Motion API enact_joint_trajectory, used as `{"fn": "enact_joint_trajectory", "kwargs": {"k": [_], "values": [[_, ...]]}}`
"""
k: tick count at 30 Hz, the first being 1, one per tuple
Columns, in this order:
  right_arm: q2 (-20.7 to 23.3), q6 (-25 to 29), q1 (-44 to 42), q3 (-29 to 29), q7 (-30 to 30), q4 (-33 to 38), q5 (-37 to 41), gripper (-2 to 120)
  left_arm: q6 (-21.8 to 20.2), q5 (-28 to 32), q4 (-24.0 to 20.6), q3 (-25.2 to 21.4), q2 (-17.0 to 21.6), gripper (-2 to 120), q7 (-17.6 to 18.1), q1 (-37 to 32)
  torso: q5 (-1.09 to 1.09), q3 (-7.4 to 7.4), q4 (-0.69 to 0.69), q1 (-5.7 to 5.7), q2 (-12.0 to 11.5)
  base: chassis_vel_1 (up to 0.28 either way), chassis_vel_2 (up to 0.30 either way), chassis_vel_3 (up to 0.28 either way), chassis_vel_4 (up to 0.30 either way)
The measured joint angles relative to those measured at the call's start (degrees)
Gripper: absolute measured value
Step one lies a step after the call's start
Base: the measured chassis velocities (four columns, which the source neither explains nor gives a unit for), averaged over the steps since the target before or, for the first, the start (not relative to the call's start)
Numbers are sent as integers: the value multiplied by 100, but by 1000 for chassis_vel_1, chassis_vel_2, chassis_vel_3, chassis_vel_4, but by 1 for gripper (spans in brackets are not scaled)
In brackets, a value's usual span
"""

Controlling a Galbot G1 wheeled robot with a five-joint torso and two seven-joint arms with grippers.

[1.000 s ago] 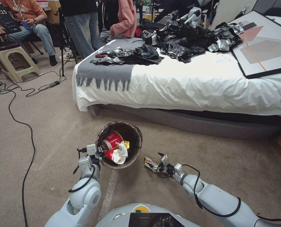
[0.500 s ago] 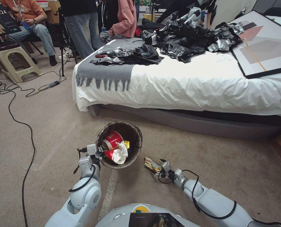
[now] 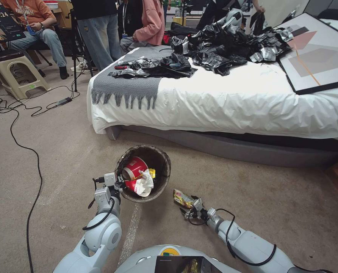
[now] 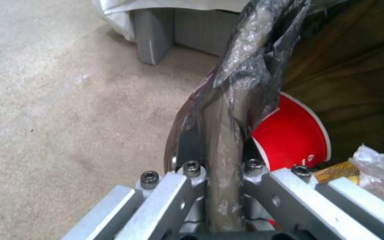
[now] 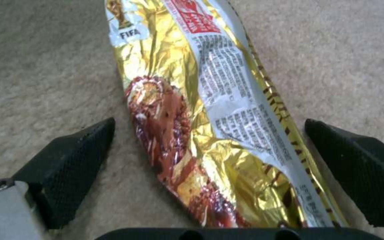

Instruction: Pick up the trash bin, then pick up the garbage from the floor and place it into the trash bin.

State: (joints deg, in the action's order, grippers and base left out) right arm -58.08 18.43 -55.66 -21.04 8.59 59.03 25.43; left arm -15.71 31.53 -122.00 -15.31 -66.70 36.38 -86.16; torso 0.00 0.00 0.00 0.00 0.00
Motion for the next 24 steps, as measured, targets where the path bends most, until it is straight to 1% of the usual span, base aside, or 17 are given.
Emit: {"fn": "enact_joint_trajectory", "kwargs": {"k": [3,5,7,10,11,13,14,15,16,18,19,20,21,22,23,24], "values": [[-75,52,24,5,1,-140,-50,100,2,1,0,-1,1,0,2,1,0,0,0,0,0,0,0,0,0],[-155,116,66,22,1,-305,-101,94,5,1,12,0,-3,0,3,11,-1,0,-1,0,0,0,0,0,0],[-175,133,77,29,2,-344,-112,93,5,1,14,1,-4,0,3,15,-2,0,0,0,0,0,0,0,0],[-224,229,112,76,-9,-457,-217,82,10,4,32,3,-4,0,3,27,1,0,1,0,0,0,0,0,0],[-224,229,112,76,-9,-457,-217,82,10,4,32,3,-4,0,3,27,1,0,1,0,0,0,0,0,0],[-215,236,116,107,-58,-436,-235,76,13,4,53,14,-3,0,2,34,2,0,1,0,0,0,0,0,0],[-201,232,114,135,-102,-414,-235,70,15,4,68,31,-12,0,2,50,0,0,1,0,0,0,0,0,0],[-201,232,114,135,-102,-414,-235,70,15,4,68,31,-12,0,2,50,0,0,1,0,0,0,0,0,0],[-198,230,110,138,-106,-404,-235,68,15,4,72,37,-15,0,2,57,-1,0,1,0,0,0,0,0,0],[-189,223,91,164,-133,-383,-233,57,15,4,84,51,-17,0,1,77,1,0,0,0,0,0,0,0,0],[-189,223,91,164,-133,-383,-233,57,15,4,84,51,-17,0,1,77,1,0,0,0,0,0,0,0,0],[-180,222,81,175,-143,-377,-233,51,15,6,87,52,-12,0,1,82,-1,0,0,0,0,0,0,0,0],[-177,222,68,181,-146,-366,-233,47,15,12,88,54,-2,0,1,84,0,0,0,0,0,0,0,0,0],[-177,222,68,181,-146,-366,-233,47,15,12,88,54,-2,0,1,84,0,0,0,0,0,0,0,0,0],[-175,222,61,191,-160,-363,-235,41,15,17,89,55,5,0,1,86,2,0,0,0,0,0,0,0,0],[-171,222,56,195,-170,-357,-247,36,15,18,91,56,11,0,1,89,0,0,1,0,0,0,0,0,0]]}}
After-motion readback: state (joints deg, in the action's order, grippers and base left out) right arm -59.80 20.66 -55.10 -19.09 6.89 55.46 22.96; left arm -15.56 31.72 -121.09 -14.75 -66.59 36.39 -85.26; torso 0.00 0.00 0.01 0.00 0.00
